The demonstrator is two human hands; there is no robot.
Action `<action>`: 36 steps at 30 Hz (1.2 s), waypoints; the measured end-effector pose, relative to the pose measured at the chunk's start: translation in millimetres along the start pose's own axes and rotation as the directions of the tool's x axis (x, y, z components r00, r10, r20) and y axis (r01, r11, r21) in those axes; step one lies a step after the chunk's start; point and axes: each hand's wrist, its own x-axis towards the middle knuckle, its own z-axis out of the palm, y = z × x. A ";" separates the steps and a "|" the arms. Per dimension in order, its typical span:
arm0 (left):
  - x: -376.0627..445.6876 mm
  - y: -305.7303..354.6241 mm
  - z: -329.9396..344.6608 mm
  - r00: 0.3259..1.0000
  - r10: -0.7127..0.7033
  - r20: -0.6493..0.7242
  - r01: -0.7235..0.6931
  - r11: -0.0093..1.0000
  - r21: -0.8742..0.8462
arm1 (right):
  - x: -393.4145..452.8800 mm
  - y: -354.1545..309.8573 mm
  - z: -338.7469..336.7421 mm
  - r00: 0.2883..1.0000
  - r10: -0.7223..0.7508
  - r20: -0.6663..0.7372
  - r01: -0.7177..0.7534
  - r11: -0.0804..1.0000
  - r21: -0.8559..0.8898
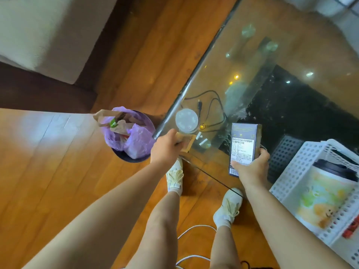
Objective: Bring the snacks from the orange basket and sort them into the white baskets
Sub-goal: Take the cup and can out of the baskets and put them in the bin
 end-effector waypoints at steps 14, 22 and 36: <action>-30.6 -158.5 -60.2 0.758 -0.652 -0.025 0.442 0.541 -0.716 | -79.7 -104.2 126.5 0.778 -0.414 0.473 0.517 0.850 -0.106; 42.4 -187.3 -64.7 0.810 -0.586 0.010 0.497 0.677 -0.543 | -76.7 -160.8 205.1 0.618 -0.563 0.548 0.784 0.399 -0.475; 14.4 -185.0 -72.3 0.776 -0.505 0.377 0.619 0.501 -0.604 | -91.8 -153.5 190.9 0.587 -0.385 0.713 0.804 0.385 -0.453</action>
